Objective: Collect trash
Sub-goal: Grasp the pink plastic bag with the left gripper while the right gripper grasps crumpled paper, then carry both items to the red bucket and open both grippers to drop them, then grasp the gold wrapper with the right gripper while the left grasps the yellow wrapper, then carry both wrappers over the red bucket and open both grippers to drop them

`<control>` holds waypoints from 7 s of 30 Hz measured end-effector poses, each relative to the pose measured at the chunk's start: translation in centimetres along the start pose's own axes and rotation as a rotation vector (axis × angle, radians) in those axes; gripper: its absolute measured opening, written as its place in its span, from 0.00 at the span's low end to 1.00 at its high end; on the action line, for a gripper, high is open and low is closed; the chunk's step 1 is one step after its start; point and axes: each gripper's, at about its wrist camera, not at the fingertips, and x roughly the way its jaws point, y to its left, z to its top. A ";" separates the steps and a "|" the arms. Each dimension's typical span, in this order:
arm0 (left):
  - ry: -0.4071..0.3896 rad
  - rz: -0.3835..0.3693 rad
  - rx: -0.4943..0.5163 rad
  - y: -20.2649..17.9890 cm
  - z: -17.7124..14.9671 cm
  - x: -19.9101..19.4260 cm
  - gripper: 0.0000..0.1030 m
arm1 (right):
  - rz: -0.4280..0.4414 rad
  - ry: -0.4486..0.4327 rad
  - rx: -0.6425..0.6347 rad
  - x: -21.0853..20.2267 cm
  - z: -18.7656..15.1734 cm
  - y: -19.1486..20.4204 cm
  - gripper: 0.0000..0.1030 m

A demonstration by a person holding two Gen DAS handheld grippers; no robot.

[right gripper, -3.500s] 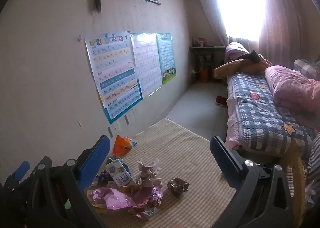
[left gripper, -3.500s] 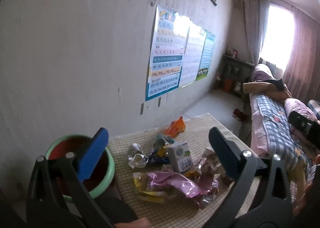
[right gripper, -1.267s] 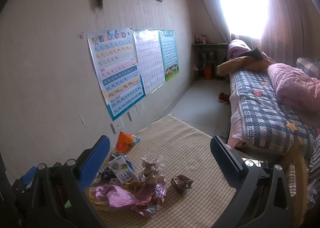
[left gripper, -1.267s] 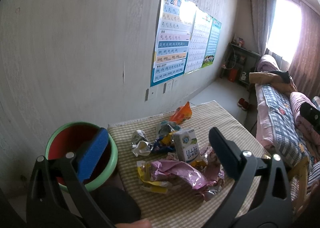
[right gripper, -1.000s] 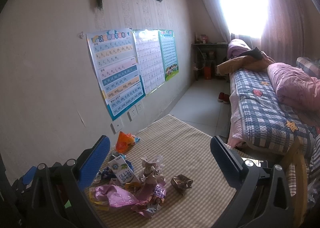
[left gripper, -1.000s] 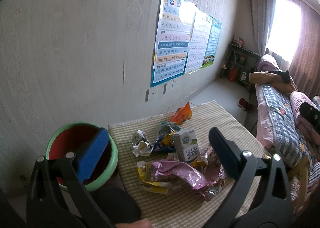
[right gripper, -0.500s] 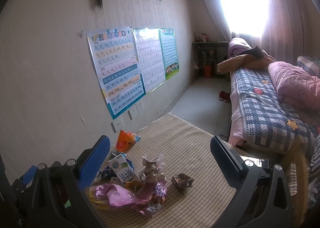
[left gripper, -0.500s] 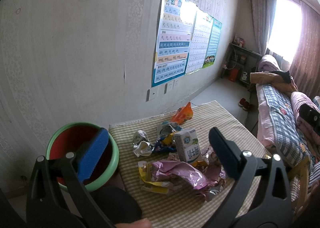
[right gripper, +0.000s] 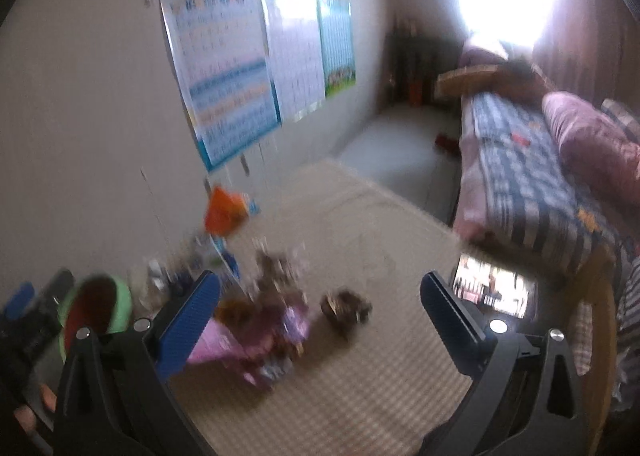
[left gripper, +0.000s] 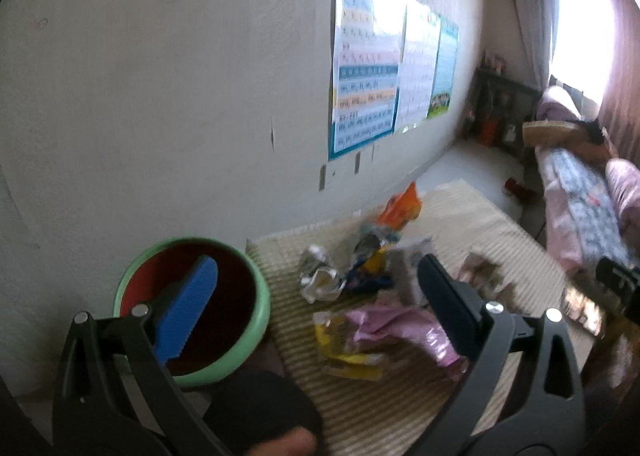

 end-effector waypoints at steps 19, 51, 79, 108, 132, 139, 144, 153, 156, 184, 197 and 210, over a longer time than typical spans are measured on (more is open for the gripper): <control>0.456 -0.353 0.085 -8.1 -3.5 10.4 0.66 | 0.087 0.184 0.036 5.3 -4.1 -2.7 0.93; 0.291 -0.339 0.097 -4.2 -4.0 4.5 0.18 | 0.287 0.413 -0.020 17.1 1.0 1.7 0.40; 0.164 -0.240 -0.140 10.3 -1.2 1.9 0.19 | 0.190 0.433 -0.150 16.7 -0.9 9.2 0.56; 0.218 -0.015 -0.278 20.3 -3.9 7.2 0.40 | 0.641 0.414 -0.277 12.3 -0.8 29.4 0.32; 0.209 -0.111 -0.273 13.9 -3.0 5.2 0.61 | 0.350 0.298 -0.228 7.5 -1.2 14.5 0.50; 0.261 -0.188 -0.207 8.2 -3.5 4.7 0.61 | 0.254 0.376 -0.185 10.7 -3.6 9.7 0.51; 0.283 -0.201 -0.156 5.8 -3.9 3.9 0.61 | 0.245 0.431 -0.249 13.9 -4.8 10.7 0.50; 0.293 -0.193 -0.117 4.5 -4.1 3.7 0.62 | 0.246 0.525 -0.223 17.5 -6.4 10.9 0.39; 0.300 -0.194 -0.102 4.0 -4.2 4.0 0.62 | 0.238 0.528 -0.226 17.6 -6.5 10.7 0.32; 0.469 -0.266 0.001 -1.2 -5.4 11.0 0.62 | 0.376 0.382 -0.039 10.4 -5.2 6.8 0.18; 0.598 -0.224 0.006 -2.6 -7.9 13.9 0.40 | 0.391 0.383 -0.004 10.1 -5.2 5.7 0.18; 0.562 -0.240 -0.048 -1.0 -7.8 11.6 0.12 | 0.423 0.360 0.012 9.2 -5.0 6.0 0.18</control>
